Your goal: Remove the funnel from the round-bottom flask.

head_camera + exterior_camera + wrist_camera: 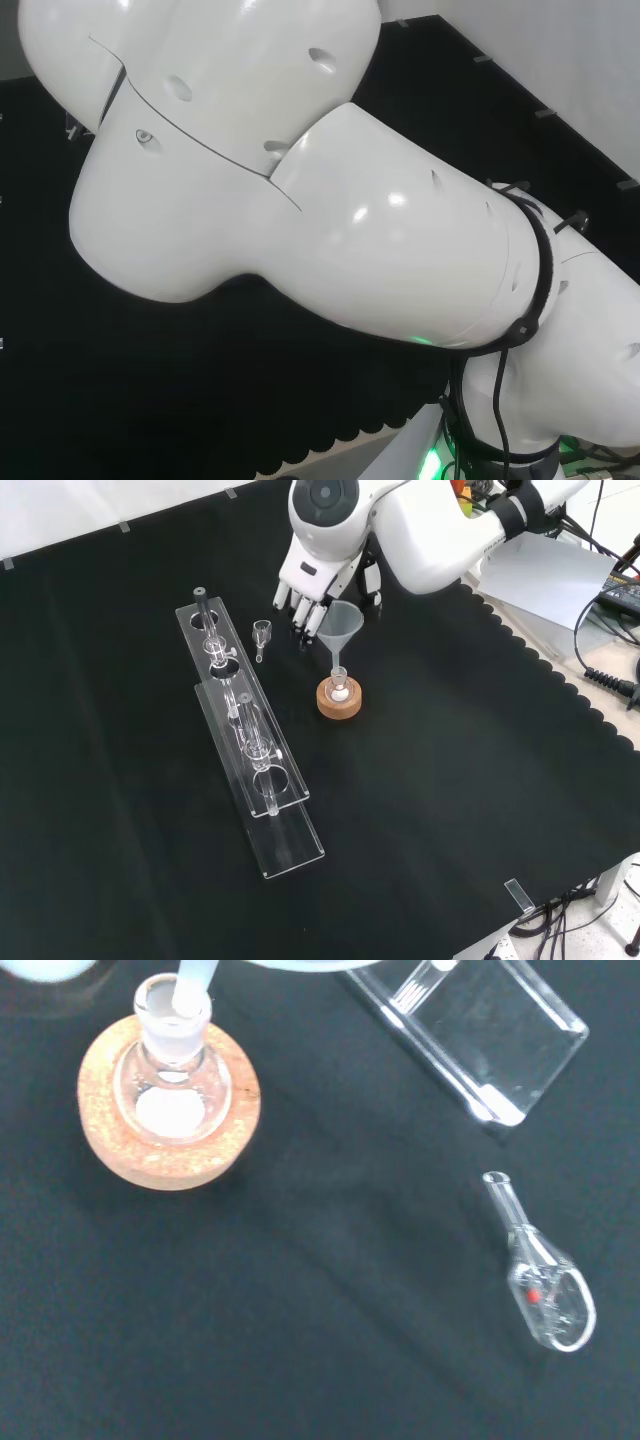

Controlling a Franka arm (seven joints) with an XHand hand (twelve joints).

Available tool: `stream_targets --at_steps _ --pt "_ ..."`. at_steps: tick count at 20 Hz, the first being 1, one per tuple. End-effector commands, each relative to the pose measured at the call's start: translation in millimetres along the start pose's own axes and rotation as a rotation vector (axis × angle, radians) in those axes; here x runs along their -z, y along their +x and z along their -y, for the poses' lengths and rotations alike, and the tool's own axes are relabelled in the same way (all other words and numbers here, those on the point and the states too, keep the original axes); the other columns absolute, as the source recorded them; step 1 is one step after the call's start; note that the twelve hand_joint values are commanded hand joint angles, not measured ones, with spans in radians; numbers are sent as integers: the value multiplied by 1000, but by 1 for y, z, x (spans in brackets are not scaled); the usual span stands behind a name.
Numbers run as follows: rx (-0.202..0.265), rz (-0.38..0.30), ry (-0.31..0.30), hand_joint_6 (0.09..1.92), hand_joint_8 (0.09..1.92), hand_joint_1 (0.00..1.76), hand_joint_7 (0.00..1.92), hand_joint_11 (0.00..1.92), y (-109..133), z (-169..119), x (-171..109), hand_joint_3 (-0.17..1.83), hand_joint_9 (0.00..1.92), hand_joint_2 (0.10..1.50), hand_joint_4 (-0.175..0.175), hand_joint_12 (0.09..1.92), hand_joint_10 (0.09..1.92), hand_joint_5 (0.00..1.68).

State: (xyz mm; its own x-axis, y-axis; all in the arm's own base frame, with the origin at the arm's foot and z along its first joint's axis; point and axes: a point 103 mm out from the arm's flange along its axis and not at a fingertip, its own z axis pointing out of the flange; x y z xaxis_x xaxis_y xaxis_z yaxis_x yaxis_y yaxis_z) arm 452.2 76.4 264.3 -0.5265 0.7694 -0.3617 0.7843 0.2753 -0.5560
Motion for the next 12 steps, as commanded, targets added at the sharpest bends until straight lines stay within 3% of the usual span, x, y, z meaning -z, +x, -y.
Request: stream_targets --at_steps 1,12 --pt "-26 38 11 746 611 724 682 695 -9 18 11 393 1102 747 25 1251 359 723" --pt "-105 24 -5 753 622 723 672 691 -41 47 29 401 1103 744 24 1256 360 713"
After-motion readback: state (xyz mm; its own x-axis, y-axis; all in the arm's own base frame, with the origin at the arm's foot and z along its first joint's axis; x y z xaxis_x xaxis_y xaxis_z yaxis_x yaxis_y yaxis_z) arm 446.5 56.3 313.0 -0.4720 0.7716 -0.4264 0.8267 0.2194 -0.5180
